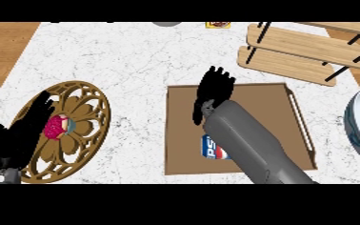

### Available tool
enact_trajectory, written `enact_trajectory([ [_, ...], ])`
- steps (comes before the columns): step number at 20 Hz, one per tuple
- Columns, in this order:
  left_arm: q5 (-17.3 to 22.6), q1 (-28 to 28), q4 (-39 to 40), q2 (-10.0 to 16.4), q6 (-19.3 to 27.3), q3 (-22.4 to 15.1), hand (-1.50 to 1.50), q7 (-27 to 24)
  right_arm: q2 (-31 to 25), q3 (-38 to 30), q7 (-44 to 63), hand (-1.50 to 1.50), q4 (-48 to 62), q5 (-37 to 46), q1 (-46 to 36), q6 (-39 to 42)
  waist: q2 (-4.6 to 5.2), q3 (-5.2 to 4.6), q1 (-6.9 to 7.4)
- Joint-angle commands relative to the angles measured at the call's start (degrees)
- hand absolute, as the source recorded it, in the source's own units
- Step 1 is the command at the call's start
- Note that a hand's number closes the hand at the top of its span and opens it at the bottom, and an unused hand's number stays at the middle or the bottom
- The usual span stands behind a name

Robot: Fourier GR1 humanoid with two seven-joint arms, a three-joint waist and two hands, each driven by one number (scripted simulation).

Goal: Pick the sweet potato from the tray and place it in the tiered shelf

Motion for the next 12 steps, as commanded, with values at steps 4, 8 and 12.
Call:
enact_trajectory([
  [4,0.7,0.0,1.0,1.2,-2.5,2.5,0.0,-1.2,-1.8,-1.5,8.0,-1.5,-0.9,2.0,2.4,6.9,0.23,-0.05,0.12],
  [8,-1.2,-1.0,-2.4,-2.3,0.7,-0.4,0.0,3.3,-3.2,-2.4,6.1,-1.5,-3.3,4.0,6.2,6.7,0.22,0.0,0.11],
  [12,-2.3,-2.2,1.0,-2.1,-0.8,0.7,0.0,1.3,-1.4,-4.8,6.2,-1.5,-4.2,5.4,4.8,8.8,0.36,-0.02,0.36],
])
